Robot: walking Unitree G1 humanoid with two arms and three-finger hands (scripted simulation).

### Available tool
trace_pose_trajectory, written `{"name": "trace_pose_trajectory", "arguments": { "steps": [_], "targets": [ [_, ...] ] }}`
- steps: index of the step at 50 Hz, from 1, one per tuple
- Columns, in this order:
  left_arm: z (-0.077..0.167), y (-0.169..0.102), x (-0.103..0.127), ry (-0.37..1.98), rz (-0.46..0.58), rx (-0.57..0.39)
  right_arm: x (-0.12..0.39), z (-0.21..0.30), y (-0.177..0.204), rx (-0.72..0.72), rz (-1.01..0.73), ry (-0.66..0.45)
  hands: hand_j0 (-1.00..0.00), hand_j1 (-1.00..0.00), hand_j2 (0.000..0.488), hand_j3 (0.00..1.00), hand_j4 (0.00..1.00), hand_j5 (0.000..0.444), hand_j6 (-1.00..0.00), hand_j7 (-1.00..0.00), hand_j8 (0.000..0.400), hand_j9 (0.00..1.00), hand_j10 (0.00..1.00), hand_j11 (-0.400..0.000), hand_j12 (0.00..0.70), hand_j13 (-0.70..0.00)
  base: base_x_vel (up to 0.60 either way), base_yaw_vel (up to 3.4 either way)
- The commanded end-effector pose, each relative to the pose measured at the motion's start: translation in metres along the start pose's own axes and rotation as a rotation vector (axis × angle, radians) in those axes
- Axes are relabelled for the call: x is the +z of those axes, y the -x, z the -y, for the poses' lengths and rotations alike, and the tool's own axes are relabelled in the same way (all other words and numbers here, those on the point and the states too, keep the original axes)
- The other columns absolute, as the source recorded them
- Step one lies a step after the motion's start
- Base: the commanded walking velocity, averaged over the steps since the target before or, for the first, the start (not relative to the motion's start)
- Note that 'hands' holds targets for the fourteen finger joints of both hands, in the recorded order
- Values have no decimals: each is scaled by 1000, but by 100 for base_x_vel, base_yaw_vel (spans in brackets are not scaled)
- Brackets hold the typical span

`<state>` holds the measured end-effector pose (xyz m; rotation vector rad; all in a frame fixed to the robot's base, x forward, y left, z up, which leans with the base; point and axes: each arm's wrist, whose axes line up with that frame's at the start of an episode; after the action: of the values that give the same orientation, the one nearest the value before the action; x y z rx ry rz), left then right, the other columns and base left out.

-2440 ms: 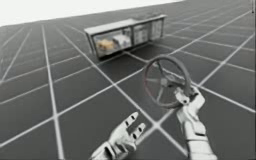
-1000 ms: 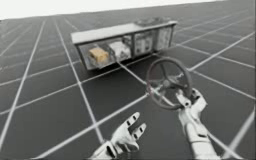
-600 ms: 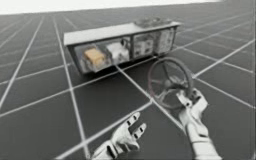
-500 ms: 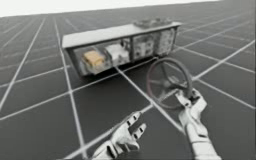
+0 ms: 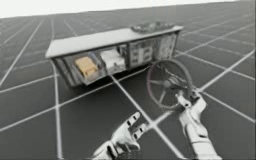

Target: Pick up and drop off the object

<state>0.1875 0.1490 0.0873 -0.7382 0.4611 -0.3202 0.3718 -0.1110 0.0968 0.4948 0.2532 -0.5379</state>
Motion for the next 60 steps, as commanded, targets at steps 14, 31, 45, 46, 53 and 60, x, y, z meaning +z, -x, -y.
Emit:
{"name": "trace_pose_trajectory", "arguments": {
  "steps": [14,31,45,46,53,60],
  "targets": [
    [5,-2,1,-16,-4,-10,10,2,-1,2,32,-33,0,0,0,1000,1000,0,0,0,0,1000,1000,-400,0,-700,59,0],
    [5,-2,1,-16,-4,-10,10,2,-1,2,32,-33,0,0,0,1000,1000,0,0,0,0,1000,1000,-400,0,-700,59,-1],
    [5,-2,1,-16,-4,-10,10,2,-1,2,32,-33,0,0,0,1000,1000,0,0,0,0,1000,1000,-400,0,-700,58,-3],
    [5,-2,1,-16,-4,-10,10,2,-1,2,32,-33,0,0,0,1000,1000,0,0,0,0,1000,1000,-400,0,-700,58,-4],
    [5,-2,1,-16,-4,-10,10,2,-1,2,32,-33,0,0,0,1000,1000,0,0,0,0,1000,1000,-400,0,-700,59,-1],
    [5,-2,1,-16,-4,-10,10,2,-1,2,32,-33,0,0,0,1000,1000,0,0,0,0,1000,1000,-400,0,-700,55,0]
  ]
}}
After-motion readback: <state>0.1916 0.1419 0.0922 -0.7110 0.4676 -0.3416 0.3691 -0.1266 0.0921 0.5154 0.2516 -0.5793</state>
